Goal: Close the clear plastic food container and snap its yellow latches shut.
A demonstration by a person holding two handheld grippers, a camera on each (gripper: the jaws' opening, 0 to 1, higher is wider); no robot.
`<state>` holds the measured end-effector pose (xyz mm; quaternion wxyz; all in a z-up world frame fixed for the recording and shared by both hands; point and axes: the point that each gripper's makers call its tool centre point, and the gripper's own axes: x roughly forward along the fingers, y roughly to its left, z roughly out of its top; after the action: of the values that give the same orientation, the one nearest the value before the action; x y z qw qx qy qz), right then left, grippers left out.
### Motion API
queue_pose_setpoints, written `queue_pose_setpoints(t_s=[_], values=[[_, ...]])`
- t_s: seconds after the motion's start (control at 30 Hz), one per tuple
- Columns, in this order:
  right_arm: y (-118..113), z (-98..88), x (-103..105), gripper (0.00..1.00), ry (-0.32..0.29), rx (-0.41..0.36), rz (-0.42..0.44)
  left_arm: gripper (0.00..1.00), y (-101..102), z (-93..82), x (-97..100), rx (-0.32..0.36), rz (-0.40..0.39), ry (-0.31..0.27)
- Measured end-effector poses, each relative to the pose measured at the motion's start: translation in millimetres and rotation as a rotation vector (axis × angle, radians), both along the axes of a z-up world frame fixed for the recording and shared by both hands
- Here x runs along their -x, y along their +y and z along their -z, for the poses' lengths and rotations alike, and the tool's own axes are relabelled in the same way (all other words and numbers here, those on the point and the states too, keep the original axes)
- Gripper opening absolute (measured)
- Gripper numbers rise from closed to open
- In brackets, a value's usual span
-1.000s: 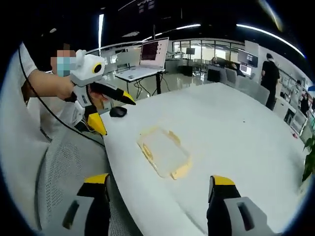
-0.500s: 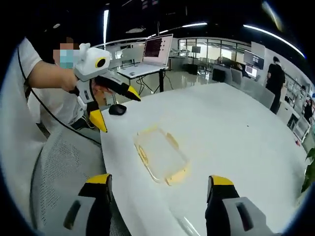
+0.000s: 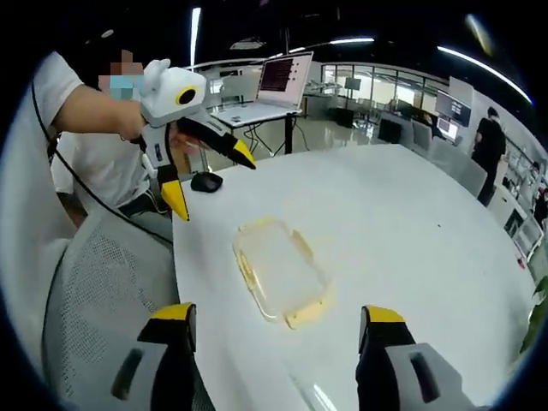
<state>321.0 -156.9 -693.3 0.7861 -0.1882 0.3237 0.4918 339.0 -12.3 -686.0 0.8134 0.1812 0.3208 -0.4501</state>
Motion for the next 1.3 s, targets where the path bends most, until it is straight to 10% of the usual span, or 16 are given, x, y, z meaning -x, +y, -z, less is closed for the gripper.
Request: queue_pose_setpoints(t_s=[1.3], values=[[3.8, 24.7, -9.4, 0.69, 0.013, 0.076, -0.088, 0.73, 17.9, 41.7, -11.2, -0.162, 0.192, 0.023]])
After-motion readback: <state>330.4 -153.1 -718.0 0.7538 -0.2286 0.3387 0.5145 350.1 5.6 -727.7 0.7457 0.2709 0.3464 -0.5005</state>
